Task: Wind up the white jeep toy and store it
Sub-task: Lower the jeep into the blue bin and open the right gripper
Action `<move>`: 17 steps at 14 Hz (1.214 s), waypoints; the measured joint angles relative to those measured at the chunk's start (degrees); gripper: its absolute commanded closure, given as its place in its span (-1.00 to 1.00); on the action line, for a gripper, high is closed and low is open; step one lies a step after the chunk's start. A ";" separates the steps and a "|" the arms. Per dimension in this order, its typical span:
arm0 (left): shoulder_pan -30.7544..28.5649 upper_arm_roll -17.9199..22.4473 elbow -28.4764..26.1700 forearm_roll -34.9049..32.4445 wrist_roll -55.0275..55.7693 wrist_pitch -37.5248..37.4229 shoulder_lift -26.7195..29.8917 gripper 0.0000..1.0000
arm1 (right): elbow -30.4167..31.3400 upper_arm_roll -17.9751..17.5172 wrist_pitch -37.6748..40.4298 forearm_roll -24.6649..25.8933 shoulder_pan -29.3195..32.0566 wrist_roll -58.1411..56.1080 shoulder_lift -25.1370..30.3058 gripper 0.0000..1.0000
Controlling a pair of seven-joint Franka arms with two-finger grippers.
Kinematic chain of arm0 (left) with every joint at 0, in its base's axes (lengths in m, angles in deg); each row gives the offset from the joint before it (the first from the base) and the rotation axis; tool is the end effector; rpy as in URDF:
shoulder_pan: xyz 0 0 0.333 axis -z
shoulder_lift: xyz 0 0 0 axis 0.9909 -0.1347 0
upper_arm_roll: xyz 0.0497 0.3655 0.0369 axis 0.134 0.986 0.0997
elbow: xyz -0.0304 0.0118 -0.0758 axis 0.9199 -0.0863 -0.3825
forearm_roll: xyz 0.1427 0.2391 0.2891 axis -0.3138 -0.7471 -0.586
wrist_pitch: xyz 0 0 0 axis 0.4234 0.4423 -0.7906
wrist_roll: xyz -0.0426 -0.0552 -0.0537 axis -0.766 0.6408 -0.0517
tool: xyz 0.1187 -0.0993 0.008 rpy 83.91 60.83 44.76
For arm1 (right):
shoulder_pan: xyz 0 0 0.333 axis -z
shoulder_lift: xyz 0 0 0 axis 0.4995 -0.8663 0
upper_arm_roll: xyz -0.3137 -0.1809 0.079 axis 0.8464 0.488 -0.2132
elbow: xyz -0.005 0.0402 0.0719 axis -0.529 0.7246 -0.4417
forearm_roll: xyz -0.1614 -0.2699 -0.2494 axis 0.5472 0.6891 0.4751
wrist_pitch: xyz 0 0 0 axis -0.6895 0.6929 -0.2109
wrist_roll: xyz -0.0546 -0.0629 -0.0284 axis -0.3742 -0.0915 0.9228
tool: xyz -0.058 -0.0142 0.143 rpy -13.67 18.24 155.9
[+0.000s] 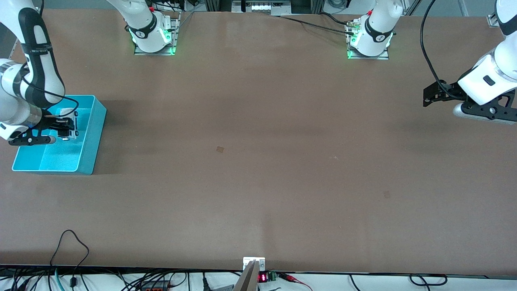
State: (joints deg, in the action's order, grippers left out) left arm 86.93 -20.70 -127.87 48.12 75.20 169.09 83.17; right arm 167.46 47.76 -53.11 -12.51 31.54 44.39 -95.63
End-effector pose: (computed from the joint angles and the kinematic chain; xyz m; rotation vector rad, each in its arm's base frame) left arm 0.5633 -0.0246 0.5827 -3.1128 0.2450 0.1293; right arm 0.5368 -0.2238 0.2624 3.0238 0.1407 -0.2246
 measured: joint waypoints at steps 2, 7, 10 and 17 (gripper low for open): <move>0.00 0.00 0.00 0.00 0.00 0.00 0.00 -1.00 | 2.08 0.01 -3.90 0.00 0.83 0.00 -0.77 1.00; 0.00 0.00 0.00 0.00 0.00 0.00 0.00 -1.00 | 3.43 0.01 -6.65 0.00 1.98 0.22 -2.57 0.49; 0.00 0.00 0.00 0.00 0.00 0.00 0.00 -1.00 | 3.55 0.00 -6.87 0.00 2.32 0.26 -3.02 -0.08; 0.00 0.00 0.29 0.00 0.00 0.00 0.00 -1.00 | 2.82 -0.35 -6.74 0.00 2.01 0.29 -3.08 -1.00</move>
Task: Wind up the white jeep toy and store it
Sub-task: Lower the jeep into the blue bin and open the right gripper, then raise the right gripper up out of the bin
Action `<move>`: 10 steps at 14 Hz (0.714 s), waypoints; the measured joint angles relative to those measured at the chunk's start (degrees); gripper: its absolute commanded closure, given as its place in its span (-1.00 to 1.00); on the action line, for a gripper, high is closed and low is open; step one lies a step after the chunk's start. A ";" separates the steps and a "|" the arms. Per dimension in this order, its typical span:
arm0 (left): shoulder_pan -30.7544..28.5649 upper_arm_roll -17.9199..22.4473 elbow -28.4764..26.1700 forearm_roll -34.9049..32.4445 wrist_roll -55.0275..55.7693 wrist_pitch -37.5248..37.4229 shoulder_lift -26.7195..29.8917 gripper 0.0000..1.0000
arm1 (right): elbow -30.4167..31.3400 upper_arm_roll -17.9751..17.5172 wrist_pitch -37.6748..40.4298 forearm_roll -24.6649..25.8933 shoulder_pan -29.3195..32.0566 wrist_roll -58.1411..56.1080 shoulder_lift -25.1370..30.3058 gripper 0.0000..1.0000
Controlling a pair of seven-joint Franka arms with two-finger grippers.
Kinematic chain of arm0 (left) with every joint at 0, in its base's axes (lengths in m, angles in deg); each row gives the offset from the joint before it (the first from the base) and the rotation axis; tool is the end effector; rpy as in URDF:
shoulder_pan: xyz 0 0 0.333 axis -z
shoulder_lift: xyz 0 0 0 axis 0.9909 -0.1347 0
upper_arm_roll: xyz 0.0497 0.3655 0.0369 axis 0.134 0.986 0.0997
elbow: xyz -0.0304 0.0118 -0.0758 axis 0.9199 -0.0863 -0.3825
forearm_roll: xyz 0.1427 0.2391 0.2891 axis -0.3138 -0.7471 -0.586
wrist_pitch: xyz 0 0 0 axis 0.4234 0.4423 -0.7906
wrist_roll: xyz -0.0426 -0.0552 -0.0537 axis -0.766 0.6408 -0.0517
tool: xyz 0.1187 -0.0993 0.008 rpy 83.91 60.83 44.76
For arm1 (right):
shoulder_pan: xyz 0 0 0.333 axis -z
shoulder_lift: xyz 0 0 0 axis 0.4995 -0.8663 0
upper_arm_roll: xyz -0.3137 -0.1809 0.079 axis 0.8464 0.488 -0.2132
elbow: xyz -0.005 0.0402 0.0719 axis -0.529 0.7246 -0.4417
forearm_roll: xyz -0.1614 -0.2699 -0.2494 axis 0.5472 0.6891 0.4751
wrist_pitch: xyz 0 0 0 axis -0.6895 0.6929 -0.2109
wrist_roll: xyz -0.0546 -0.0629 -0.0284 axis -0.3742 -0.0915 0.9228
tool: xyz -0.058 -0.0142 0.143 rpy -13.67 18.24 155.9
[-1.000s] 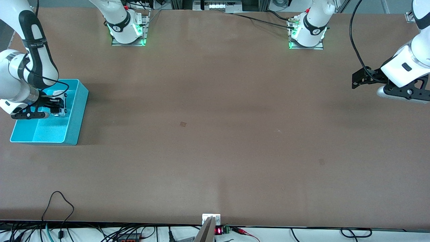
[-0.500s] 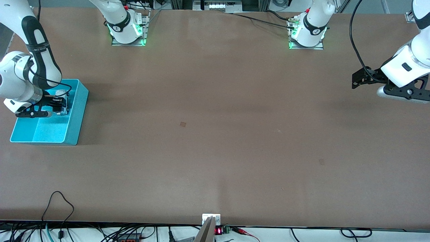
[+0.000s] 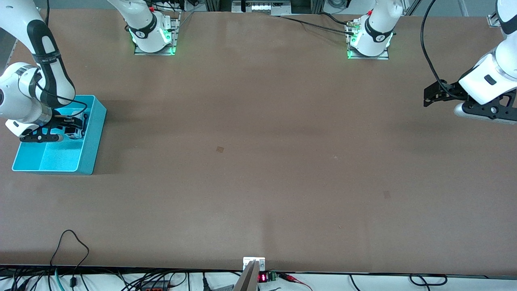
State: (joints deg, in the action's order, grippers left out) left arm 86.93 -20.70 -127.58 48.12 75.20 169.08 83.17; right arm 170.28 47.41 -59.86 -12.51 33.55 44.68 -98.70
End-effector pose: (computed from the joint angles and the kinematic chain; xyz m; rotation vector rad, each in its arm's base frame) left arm 0.5639 -0.0246 0.5851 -3.1129 0.2450 0.1217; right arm 0.5239 -0.2383 0.2228 3.0114 0.1050 -0.2087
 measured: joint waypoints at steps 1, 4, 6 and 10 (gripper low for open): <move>0.00 0.00 0.01 0.00 0.00 0.00 0.00 -1.00 | -1.03 -0.15 1.23 0.01 -0.09 -0.08 0.10 -1.00; 0.00 0.00 0.03 0.00 0.00 0.00 0.00 -1.00 | -7.41 -0.37 10.44 0.07 -0.84 -3.19 1.95 -1.00; 0.00 0.00 0.05 0.00 0.00 0.00 0.00 -1.00 | -10.53 -0.53 14.46 0.07 -1.53 -4.83 4.28 -1.00; -0.01 0.00 0.05 0.00 0.00 0.00 0.00 -1.00 | -13.25 -0.83 20.13 0.07 -5.86 -5.27 9.35 -1.00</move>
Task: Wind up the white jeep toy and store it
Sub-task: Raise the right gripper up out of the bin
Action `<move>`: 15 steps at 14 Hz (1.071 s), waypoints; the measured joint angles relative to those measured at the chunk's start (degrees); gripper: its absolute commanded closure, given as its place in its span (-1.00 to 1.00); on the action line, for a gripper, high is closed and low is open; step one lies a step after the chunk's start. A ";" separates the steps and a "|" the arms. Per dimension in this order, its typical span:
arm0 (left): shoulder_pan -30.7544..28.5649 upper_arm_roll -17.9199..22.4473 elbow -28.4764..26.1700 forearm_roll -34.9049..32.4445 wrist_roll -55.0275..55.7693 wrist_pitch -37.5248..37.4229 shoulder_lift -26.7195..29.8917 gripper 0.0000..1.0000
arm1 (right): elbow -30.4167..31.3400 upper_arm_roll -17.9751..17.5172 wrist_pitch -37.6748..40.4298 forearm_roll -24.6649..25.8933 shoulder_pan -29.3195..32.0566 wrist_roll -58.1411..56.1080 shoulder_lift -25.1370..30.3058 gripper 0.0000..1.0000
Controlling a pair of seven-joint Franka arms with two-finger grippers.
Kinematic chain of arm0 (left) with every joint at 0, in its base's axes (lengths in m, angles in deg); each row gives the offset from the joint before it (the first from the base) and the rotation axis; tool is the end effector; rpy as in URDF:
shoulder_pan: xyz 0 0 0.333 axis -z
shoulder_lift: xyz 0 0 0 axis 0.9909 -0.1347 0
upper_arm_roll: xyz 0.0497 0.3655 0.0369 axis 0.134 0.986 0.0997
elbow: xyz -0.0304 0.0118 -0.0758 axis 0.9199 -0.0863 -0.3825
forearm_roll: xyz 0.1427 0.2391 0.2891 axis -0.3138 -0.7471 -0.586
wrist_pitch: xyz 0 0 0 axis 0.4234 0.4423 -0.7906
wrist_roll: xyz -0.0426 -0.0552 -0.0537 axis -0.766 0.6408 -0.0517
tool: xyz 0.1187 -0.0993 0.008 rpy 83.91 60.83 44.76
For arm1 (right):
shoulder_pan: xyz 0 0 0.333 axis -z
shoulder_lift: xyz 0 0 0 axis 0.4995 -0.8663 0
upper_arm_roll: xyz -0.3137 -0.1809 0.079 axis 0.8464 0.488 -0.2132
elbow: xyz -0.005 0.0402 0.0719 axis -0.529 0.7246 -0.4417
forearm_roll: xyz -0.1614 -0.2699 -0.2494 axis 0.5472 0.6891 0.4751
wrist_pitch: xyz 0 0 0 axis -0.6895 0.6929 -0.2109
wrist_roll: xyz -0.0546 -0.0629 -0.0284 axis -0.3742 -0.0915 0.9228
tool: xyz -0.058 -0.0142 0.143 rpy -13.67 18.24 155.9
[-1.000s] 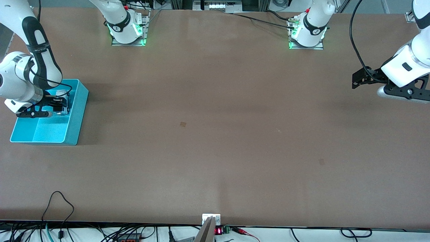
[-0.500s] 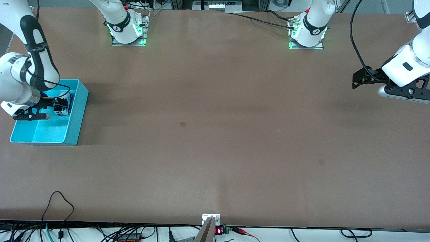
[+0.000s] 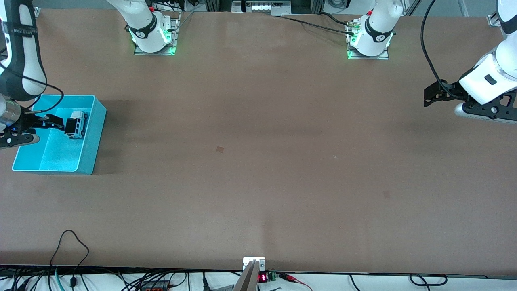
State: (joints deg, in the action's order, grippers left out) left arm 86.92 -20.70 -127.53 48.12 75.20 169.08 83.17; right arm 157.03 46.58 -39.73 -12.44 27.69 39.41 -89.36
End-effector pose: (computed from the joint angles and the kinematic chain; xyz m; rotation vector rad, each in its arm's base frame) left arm 0.5640 -0.0246 0.5855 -3.1130 0.2447 0.1203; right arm 0.5818 -0.1812 0.3828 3.0168 0.3775 -0.1358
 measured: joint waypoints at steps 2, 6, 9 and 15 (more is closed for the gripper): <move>0.01 0.00 0.00 0.00 0.00 0.00 0.00 -1.00 | -2.58 -0.14 3.97 -0.01 -2.36 0.02 1.46 -1.00; 0.01 0.00 0.01 0.00 0.00 0.00 0.00 -1.00 | -10.39 -3.61 13.15 -0.68 -3.66 0.29 2.56 -1.00; 0.01 0.00 0.01 0.00 0.00 0.00 0.00 -1.00 | -13.66 -10.69 14.72 -0.90 0.39 3.79 3.67 -1.00; 0.01 0.00 0.02 0.00 0.00 0.00 0.00 -1.00 | -14.63 -19.01 21.12 -2.61 1.67 22.17 9.08 -1.00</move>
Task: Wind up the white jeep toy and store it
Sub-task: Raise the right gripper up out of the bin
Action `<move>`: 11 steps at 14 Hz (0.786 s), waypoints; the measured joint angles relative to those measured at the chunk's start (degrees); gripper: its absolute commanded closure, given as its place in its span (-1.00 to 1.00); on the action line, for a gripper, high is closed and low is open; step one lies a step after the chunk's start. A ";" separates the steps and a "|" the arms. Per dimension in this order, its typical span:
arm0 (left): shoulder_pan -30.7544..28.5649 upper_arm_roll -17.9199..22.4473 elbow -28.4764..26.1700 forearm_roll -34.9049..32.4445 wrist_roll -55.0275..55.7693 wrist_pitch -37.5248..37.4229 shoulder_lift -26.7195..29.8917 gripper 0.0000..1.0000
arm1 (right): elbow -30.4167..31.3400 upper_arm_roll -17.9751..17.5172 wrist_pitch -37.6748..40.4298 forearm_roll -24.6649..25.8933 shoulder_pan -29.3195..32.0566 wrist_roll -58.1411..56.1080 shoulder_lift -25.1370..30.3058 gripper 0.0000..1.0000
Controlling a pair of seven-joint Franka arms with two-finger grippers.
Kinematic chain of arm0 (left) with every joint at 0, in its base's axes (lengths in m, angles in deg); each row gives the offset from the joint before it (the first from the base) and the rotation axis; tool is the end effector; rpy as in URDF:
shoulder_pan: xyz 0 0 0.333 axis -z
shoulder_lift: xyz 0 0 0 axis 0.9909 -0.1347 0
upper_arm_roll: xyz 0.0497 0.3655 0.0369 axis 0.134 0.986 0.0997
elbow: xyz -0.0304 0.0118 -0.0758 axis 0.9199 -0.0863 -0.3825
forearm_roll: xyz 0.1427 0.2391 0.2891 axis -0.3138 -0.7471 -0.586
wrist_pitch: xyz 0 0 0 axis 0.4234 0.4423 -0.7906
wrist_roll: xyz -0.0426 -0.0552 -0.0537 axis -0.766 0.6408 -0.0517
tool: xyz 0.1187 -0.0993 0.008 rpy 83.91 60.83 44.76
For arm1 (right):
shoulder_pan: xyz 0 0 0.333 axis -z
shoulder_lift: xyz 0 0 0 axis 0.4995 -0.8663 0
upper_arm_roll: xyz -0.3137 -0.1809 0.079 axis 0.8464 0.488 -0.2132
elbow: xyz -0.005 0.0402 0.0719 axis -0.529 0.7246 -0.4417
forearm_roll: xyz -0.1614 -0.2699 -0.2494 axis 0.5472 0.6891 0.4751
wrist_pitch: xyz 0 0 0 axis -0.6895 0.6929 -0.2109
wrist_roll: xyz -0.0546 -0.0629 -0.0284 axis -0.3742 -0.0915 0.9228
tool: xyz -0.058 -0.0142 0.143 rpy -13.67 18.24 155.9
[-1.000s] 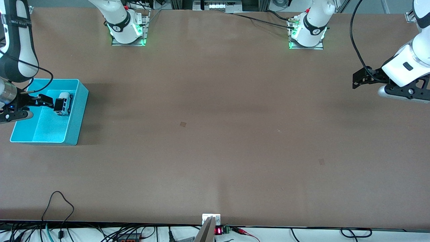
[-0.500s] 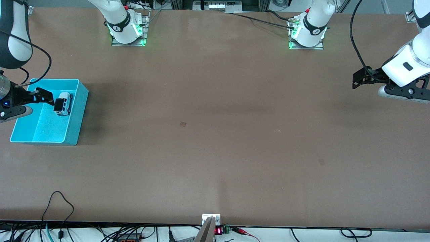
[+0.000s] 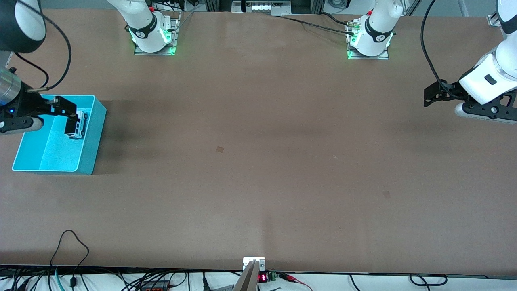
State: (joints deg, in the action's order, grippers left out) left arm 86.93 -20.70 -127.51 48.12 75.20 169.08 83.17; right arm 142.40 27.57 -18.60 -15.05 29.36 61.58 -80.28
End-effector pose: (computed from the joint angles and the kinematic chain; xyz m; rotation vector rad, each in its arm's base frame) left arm 0.5641 -0.0247 0.5857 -3.1130 0.2450 0.1198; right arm 0.5868 -0.0037 0.5620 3.1142 0.2001 -0.0157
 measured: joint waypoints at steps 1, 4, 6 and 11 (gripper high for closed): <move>0.00 0.00 0.00 0.00 0.00 0.00 0.00 -1.00 | -0.02 -0.55 0.71 -0.93 0.00 1.33 1.14 -1.00; 0.00 0.00 0.01 0.00 0.00 0.00 0.00 -1.00 | -0.01 -0.76 2.44 -1.69 0.05 2.26 3.55 -1.00; 0.00 0.00 0.01 0.00 0.00 0.00 0.00 -1.00 | -0.01 -0.76 2.80 -1.72 0.06 2.29 4.15 -1.00; 0.00 0.00 0.01 -0.01 0.00 0.00 0.00 -1.00 | 0.02 -0.62 2.80 -1.72 0.37 2.31 4.27 -1.00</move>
State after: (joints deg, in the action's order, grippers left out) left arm 86.93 -20.70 -127.50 48.10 75.20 169.08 83.17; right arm 142.42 26.95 -15.81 -16.78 29.72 63.89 -76.01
